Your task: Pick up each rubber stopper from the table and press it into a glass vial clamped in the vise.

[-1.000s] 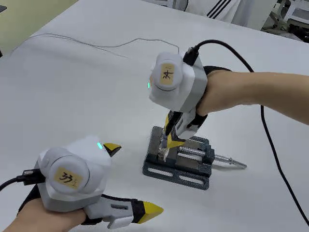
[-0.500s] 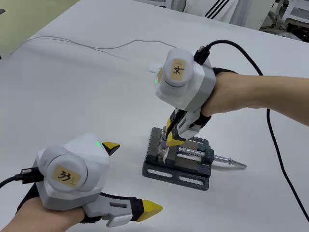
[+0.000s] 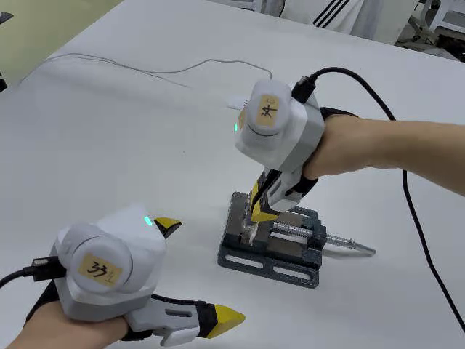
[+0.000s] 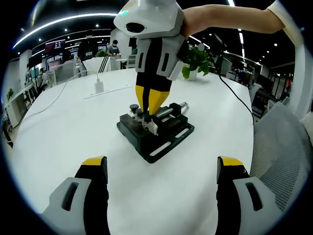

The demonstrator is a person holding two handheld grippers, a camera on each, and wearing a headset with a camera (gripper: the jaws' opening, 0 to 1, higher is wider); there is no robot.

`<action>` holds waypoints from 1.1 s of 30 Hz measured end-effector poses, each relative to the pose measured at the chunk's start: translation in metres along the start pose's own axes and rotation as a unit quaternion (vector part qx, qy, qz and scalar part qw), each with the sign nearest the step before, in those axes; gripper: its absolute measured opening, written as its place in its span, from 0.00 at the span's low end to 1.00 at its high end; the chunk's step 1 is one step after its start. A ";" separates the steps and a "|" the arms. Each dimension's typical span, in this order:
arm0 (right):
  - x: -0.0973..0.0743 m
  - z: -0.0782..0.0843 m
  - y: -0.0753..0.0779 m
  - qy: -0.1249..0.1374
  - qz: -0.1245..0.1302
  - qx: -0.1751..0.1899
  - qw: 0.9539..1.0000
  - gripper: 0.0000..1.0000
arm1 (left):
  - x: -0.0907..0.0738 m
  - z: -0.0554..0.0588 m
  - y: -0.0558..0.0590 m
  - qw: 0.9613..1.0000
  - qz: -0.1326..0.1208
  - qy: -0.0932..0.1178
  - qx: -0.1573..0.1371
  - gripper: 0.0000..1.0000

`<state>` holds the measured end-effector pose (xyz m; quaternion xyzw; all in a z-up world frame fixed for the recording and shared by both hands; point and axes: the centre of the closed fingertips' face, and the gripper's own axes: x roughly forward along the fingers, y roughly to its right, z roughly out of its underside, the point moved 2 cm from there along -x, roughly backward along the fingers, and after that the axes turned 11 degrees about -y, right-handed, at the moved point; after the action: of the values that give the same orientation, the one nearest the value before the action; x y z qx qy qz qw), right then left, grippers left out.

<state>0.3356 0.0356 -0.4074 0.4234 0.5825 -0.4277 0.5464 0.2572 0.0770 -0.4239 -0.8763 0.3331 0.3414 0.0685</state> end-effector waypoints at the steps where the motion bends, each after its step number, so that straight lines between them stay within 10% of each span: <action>1: 0.000 0.000 0.000 0.000 -0.001 0.001 1.000 0.01 | 0.001 0.001 0.000 1.000 0.000 0.000 -0.001 0.92; 33: 0.004 0.001 -0.001 -0.012 0.007 0.020 1.000 0.00 | 0.014 -0.001 0.003 1.000 0.015 -0.004 -0.004 0.92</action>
<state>0.3348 0.0342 -0.4117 0.4332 0.5639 -0.4407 0.5479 0.2634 0.0669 -0.4315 -0.8701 0.3443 0.3473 0.0614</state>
